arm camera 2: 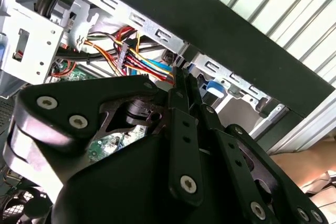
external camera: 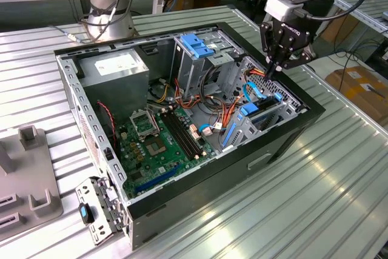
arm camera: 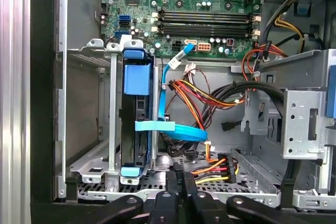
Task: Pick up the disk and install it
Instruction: 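Insert the second disk wire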
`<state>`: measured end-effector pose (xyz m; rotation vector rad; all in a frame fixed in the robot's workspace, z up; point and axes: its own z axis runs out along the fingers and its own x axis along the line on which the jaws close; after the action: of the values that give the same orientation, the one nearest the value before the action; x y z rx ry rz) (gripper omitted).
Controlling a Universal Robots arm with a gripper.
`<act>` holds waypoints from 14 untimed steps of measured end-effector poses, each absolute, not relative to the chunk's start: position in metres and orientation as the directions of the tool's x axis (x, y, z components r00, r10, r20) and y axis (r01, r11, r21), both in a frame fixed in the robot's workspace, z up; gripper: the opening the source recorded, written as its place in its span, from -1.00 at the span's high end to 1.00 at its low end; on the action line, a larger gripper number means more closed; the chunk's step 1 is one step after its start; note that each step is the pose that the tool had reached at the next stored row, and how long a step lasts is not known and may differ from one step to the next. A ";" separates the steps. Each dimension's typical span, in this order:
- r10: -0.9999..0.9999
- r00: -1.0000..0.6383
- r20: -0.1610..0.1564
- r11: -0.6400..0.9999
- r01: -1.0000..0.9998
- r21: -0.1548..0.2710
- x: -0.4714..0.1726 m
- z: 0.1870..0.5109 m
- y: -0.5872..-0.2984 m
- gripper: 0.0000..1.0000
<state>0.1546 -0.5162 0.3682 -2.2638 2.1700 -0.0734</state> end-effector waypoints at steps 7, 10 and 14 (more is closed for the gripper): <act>-1.000 -0.008 0.030 0.007 -0.999 -0.038 0.152 0.364 -0.522 0.67; -1.000 -0.009 0.025 0.008 -0.999 -0.038 0.150 0.364 -0.525 0.67; -1.000 -0.009 0.007 0.008 -0.999 -0.040 0.149 0.363 -0.535 0.67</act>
<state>0.1489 -0.5347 0.3631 -2.1956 2.2141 -0.0521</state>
